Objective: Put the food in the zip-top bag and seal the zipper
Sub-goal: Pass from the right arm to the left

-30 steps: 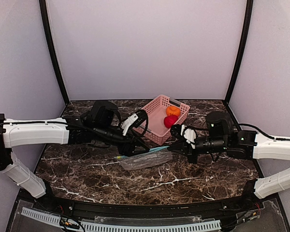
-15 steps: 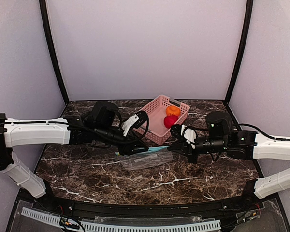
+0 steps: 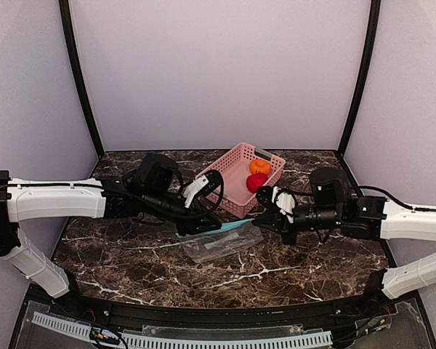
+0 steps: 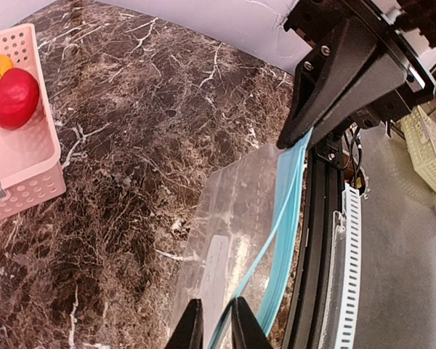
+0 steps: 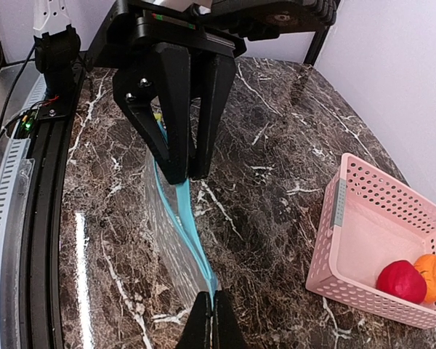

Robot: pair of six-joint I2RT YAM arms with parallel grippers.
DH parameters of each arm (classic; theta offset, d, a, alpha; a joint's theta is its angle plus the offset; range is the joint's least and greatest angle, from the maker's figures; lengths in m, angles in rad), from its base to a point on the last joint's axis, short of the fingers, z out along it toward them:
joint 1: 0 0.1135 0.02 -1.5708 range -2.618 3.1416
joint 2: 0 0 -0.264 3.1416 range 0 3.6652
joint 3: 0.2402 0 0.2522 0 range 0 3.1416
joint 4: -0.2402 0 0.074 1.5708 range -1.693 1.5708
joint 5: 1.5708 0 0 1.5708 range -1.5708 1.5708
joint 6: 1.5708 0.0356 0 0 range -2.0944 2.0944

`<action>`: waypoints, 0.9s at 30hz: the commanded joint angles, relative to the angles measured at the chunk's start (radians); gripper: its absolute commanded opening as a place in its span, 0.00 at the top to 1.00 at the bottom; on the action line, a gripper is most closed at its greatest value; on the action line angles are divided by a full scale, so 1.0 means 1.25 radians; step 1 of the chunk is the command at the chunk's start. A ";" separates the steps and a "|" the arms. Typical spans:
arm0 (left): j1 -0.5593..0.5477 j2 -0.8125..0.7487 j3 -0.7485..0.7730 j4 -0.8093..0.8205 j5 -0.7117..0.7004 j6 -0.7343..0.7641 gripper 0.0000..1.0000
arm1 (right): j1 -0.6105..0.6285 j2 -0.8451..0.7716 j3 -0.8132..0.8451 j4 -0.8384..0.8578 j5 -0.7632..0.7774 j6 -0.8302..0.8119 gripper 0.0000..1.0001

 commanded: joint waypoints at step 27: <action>-0.022 -0.158 -0.199 0.264 -0.463 -0.154 0.99 | 0.043 0.125 0.139 0.009 0.228 0.625 0.36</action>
